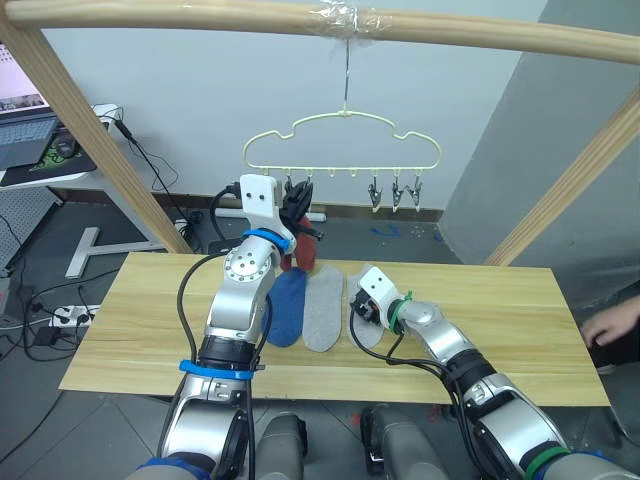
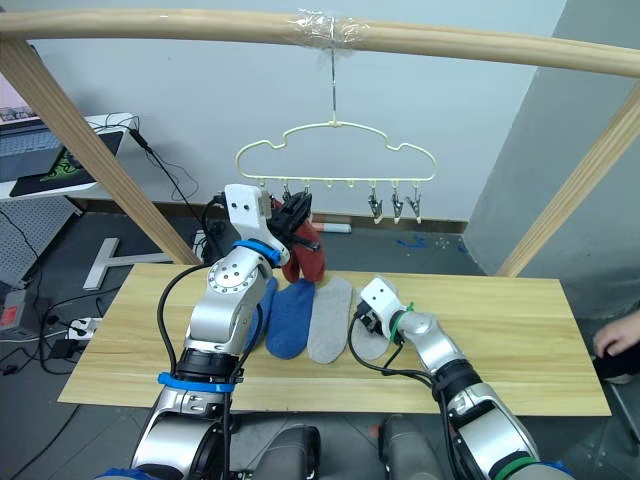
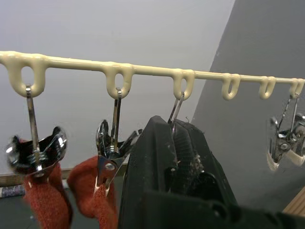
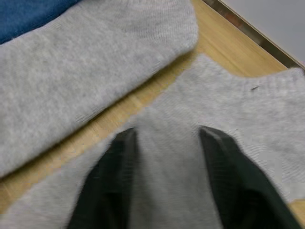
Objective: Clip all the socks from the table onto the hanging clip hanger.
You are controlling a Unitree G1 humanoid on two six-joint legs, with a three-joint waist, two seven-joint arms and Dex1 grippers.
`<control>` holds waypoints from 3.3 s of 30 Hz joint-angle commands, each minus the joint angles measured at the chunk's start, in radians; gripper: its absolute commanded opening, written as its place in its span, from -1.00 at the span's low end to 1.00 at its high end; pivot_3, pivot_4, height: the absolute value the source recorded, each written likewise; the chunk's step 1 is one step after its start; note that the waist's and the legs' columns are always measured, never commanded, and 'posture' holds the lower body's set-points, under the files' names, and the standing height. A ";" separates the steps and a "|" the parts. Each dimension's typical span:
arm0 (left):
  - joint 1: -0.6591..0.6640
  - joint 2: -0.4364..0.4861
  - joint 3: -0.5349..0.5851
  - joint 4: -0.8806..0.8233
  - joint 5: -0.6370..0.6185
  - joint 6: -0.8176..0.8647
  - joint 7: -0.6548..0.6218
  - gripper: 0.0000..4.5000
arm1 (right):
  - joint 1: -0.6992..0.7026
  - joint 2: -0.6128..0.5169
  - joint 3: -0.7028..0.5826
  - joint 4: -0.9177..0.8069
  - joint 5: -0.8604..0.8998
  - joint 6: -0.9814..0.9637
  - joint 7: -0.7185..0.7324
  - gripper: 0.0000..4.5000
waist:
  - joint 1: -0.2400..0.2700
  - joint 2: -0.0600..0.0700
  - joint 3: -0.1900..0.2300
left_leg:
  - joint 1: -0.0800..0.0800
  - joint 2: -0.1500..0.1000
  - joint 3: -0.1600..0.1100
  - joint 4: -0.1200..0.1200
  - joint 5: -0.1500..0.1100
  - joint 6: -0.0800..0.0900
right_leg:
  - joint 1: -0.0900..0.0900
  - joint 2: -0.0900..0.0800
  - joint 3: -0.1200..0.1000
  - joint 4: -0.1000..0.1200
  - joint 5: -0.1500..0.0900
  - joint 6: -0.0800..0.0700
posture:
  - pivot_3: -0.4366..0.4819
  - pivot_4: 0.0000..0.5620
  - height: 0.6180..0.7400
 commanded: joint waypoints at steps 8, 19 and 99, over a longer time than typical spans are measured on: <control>0.007 0.003 0.005 -0.021 -0.007 0.015 -0.001 -1.00 | 0.163 -0.175 0.001 -0.248 0.021 0.052 0.234 -0.99 | 0.001 0.000 -0.001 | 0.000 0.000 0.000 -0.001 0.000 0.000 | 0.000 0.000 0.000 -0.001 0.000 0.000 | -0.04 -0.28 1.00; 0.010 0.002 0.004 -0.015 -0.008 0.006 -0.005 -1.00 | 0.273 -0.365 0.074 -0.520 -0.028 -0.140 0.411 -0.39 | -0.005 0.000 -0.001 | -0.001 -0.001 0.001 0.000 0.000 0.000 | -0.001 0.002 0.000 -0.001 0.000 0.000 | -0.09 -0.31 1.00; -0.009 -0.029 0.198 -0.151 -0.552 0.570 -0.037 -1.00 | 0.032 -0.194 0.027 -0.495 -0.165 -0.312 0.146 -0.98 | -0.016 -0.003 -0.014 | -0.001 0.000 0.009 -0.002 0.000 0.000 | -0.004 0.001 0.003 -0.002 0.000 0.000 | -0.06 -0.19 1.00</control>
